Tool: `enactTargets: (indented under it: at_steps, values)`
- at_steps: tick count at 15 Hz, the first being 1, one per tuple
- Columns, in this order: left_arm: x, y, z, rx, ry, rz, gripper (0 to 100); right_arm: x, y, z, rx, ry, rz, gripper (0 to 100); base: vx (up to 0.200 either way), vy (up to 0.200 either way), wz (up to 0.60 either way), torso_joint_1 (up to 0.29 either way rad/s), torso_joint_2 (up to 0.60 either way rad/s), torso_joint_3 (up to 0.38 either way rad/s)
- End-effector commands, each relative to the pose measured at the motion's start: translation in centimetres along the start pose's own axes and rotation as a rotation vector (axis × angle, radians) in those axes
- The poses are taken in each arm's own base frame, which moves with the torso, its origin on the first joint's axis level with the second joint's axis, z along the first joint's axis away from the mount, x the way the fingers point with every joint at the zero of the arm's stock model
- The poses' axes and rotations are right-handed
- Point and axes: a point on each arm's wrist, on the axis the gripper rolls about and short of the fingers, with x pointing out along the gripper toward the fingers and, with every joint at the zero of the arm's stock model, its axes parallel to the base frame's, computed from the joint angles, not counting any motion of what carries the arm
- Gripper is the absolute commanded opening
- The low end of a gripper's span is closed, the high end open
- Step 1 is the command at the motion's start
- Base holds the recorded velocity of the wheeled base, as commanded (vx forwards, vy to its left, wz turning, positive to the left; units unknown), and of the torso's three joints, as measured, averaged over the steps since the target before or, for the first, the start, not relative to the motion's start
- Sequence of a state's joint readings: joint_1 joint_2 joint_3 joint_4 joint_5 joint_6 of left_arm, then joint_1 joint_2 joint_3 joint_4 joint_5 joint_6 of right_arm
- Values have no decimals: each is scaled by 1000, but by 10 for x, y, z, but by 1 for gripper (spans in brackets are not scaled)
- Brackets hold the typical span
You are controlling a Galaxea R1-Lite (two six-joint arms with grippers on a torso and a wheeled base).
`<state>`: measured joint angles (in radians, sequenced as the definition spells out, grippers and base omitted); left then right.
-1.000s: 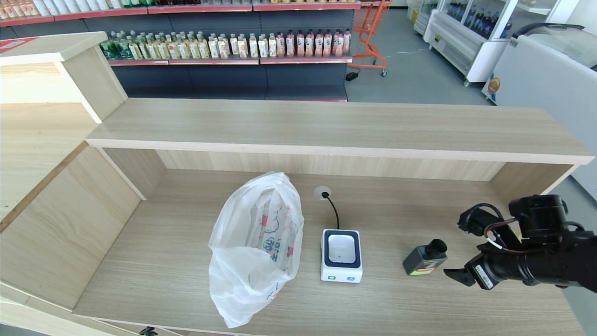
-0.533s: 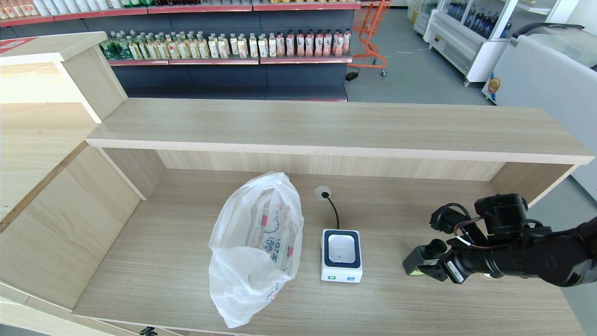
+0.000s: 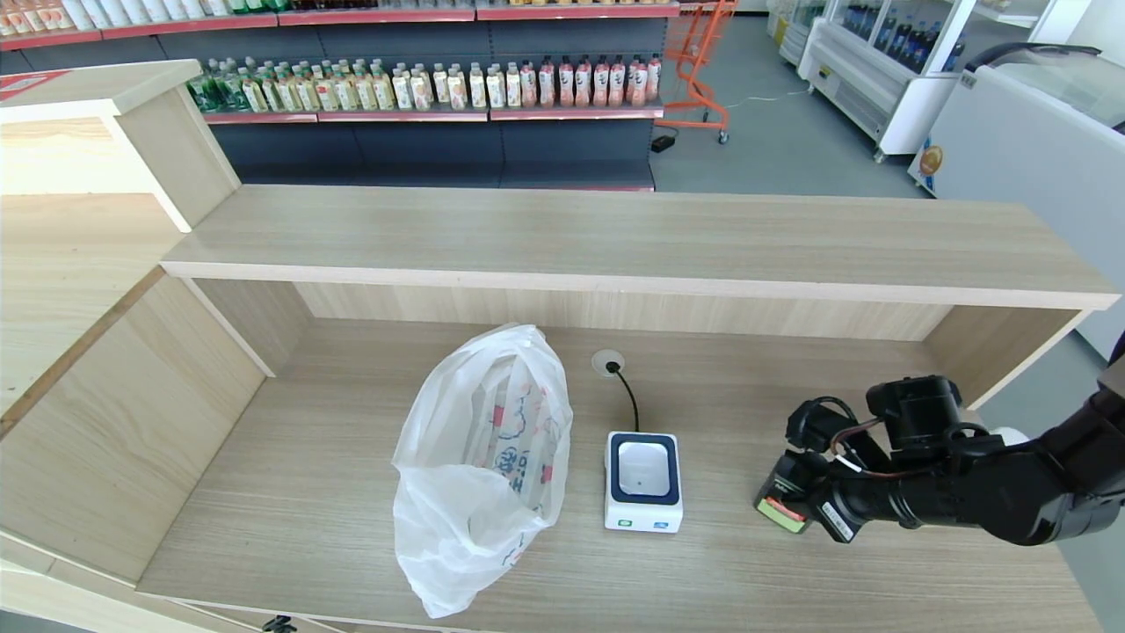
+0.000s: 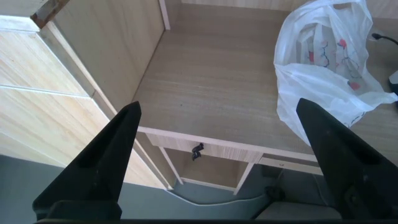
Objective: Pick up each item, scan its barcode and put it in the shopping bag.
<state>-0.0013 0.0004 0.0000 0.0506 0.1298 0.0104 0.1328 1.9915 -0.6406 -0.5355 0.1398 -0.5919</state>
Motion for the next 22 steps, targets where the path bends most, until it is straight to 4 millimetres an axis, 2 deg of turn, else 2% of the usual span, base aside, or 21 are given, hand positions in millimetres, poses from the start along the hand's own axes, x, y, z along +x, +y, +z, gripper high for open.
enactTargets:
  at_steps: [1,5,7,8,9,10,11,12,13,16,17,20,22]
  values:
    - [0,0,0,0,0,0,100,2,1,0,-2,2,4,0,0,0,0,0,0,0]
    - [0,0,0,0,0,0,100,-6,2,1,-4,-27,-7,0,0,0,0,0,0,0]
    - [0,0,0,0,0,0,100,-24,-3,9,-7,-90,-42,0,0,0,0,0,0,0]
    - [0,0,0,0,0,0,100,-49,-10,17,-8,-152,-103,0,0,0,0,0,0,0]
    - [0,0,0,0,0,0,100,-61,-12,18,-7,-177,-129,0,0,0,0,0,0,0]
    - [0,0,0,0,0,0,100,-101,-15,20,-20,-273,-225,0,0,0,0,0,0,0]
    - [0,0,0,0,0,0,100,-117,-13,20,-41,-320,-268,0,0,0,0,0,0,0]
    - [0,0,0,0,0,0,100,-147,-6,10,-177,-362,-355,0,0,0,0,0,0,0]
    - [0,0,0,0,0,0,100,-155,-5,12,-306,-393,-362,0,0,0,0,0,0,0]
    - [0,0,0,0,0,0,100,-159,2,18,-740,-658,-182,0,0,0,0,0,0,0]
    - [0,0,0,0,0,0,100,-159,5,17,-994,-772,-148,0,0,0,0,0,0,0]
    - [0,0,0,0,0,0,100,-157,15,11,-1607,-978,-248,0,0,0,0,0,0,0]
    - [0,0,0,0,0,0,100,-147,27,4,-1786,-1003,-221,0,0,0,0,0,0,0]
